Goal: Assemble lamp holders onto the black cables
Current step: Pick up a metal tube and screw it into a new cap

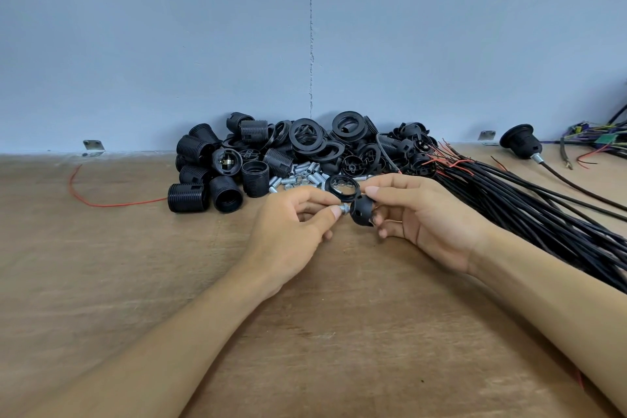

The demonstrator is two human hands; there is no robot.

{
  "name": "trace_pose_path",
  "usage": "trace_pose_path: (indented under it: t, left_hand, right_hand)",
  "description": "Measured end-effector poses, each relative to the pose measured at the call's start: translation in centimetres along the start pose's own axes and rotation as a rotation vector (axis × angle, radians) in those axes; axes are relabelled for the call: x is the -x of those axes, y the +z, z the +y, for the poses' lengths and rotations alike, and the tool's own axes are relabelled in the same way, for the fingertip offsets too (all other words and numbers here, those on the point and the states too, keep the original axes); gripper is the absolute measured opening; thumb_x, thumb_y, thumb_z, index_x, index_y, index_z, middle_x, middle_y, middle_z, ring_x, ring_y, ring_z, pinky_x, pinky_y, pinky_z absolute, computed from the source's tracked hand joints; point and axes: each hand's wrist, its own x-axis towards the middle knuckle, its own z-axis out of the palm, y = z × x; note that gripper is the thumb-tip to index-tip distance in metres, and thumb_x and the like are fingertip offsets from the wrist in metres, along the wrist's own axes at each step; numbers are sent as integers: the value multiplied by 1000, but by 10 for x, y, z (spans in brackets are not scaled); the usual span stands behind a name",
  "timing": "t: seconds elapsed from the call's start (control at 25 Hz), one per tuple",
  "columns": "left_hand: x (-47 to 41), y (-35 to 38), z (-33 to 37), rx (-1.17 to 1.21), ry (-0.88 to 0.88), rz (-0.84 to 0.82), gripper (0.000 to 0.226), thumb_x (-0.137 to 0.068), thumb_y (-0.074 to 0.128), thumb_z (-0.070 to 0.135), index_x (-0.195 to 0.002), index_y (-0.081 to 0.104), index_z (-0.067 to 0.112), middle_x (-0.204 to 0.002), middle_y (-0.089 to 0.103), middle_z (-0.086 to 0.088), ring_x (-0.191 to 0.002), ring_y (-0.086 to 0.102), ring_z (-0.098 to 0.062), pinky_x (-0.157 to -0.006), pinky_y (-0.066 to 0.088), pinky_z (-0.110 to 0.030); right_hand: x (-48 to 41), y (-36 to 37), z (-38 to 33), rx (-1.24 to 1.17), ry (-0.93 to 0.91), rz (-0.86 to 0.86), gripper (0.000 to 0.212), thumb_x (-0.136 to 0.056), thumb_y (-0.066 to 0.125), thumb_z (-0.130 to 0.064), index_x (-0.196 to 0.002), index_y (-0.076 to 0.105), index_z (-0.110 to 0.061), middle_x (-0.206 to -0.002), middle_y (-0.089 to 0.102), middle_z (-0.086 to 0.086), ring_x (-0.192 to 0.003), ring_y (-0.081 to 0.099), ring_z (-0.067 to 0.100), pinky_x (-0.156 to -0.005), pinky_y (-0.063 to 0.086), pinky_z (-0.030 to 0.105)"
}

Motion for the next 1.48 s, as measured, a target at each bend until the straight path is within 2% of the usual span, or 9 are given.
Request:
trace_pose_path:
  t: [0.16,0.36,0.52,0.72,0.88,1.04,1.28,1.4,1.48]
  left_hand:
    - [0,-1,-1,27,34,44,13,-89,75,13,-88,77,26,-80,76,6,-61,69,-9,-59,50,-15]
    - [0,-1,-1,31,54,33,13,-89,75,14,-88,77,27,-79,76,6,-61,69,-9,-59,51,-15]
    - [1,-2,-1,48,68,39,14,-90,75,15,-87,77,28,-80,77,6,-60,69,-10,-59,51,-15]
    - [-1,-3,-2,82,69,62,16,-91,74,14,-86,78,28,-81,78,4,-57,67,-10,-58,50,-16]
    - [-1,-4,-2,115,60,49,16,-91,73,10,-88,78,25,-82,78,1,-59,67,-10,-57,51,-17]
    - [1,-4,-1,144,60,35,16,-89,75,8,-88,78,25,-82,78,-1,-61,69,-11,-59,53,-18]
    - [0,-5,-2,165,46,30,13,-92,73,10,-91,78,22,-83,78,-1,-61,68,-12,-60,54,-21]
    - [0,-4,-2,158,51,34,13,-91,74,9,-90,78,22,-83,79,-1,-62,69,-12,-60,53,-19]
    - [0,-4,-2,149,57,38,15,-89,76,8,-90,78,23,-82,78,0,-63,70,-11,-60,53,-18]
  right_hand:
    - [1,0,3,5,-55,80,20,-78,74,-22,-93,70,-10,-77,68,5,-66,62,12,-58,53,25]
    - [2,2,3,12,-53,69,18,-77,74,-24,-91,70,-14,-83,73,1,-75,69,10,-76,62,32]
    - [3,5,4,-44,-59,40,20,-78,73,-19,-95,68,-10,-83,74,4,-77,72,12,-77,62,33]
    - [6,6,2,23,-129,36,34,-75,77,-6,-109,72,-5,-104,71,17,-94,71,21,-85,60,31]
    - [8,8,2,76,-163,45,33,-78,76,-9,-111,72,-7,-112,71,19,-96,71,19,-82,59,28]
    - [7,7,2,69,-125,22,37,-80,73,-21,-114,71,-9,-112,74,15,-100,72,22,-80,59,30]
    - [7,8,2,60,-164,14,41,-78,73,-19,-117,69,-8,-104,76,8,-98,72,18,-85,60,31]
    - [7,9,2,82,-148,30,37,-81,73,-21,-115,69,-7,-102,76,9,-93,72,19,-82,61,32]
    - [7,11,3,112,-113,59,29,-87,71,-24,-109,70,-5,-93,75,8,-82,71,23,-75,62,32]
